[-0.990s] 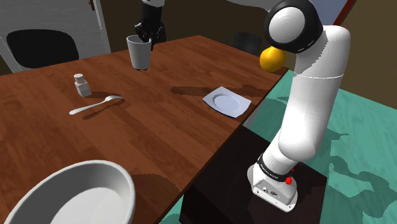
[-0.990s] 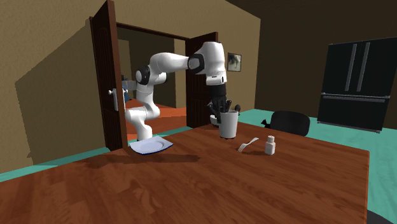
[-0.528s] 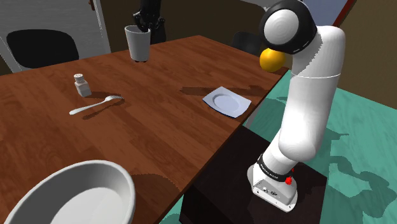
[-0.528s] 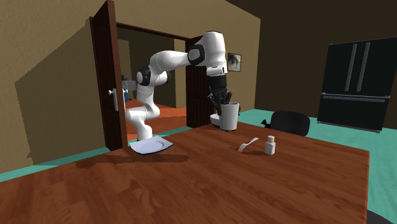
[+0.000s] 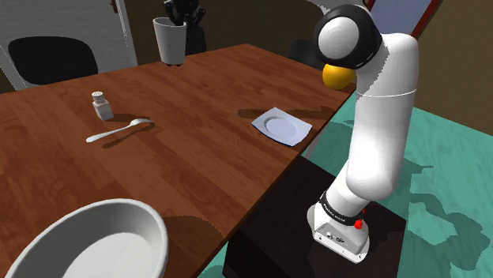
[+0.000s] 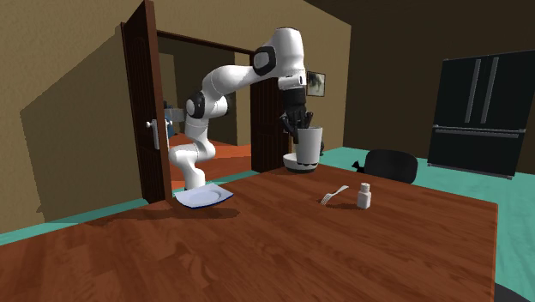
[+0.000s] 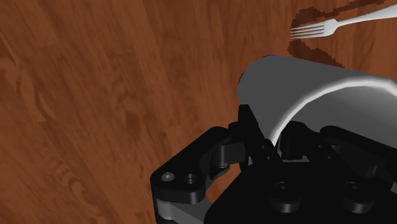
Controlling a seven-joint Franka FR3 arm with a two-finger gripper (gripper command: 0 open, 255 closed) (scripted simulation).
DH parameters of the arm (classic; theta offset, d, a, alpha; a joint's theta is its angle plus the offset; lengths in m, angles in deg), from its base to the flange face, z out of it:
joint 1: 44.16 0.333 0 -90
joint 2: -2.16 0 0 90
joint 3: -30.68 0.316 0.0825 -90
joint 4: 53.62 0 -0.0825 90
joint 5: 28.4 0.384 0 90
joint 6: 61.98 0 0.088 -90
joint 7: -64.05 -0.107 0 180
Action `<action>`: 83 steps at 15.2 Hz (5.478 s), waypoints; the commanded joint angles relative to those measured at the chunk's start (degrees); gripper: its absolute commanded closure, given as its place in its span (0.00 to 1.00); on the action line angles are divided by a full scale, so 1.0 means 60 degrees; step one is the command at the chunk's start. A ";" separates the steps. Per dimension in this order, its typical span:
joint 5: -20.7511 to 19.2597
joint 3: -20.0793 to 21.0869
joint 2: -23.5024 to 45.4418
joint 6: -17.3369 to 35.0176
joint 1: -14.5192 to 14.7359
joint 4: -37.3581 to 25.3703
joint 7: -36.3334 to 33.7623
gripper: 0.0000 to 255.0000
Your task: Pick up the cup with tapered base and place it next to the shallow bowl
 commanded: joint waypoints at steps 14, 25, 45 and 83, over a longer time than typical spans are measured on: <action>-0.0327 0.0882 -0.1664 0.1313 0.1812 0.2842 -0.2700 1.00; -0.0903 0.1681 -0.1320 0.1562 0.3417 0.2743 -0.5059 1.00; -0.2049 0.2267 0.0642 0.1857 0.5796 0.1239 -0.7810 1.00; -0.1920 0.2285 0.0105 0.3525 0.5484 0.3444 -0.7886 0.00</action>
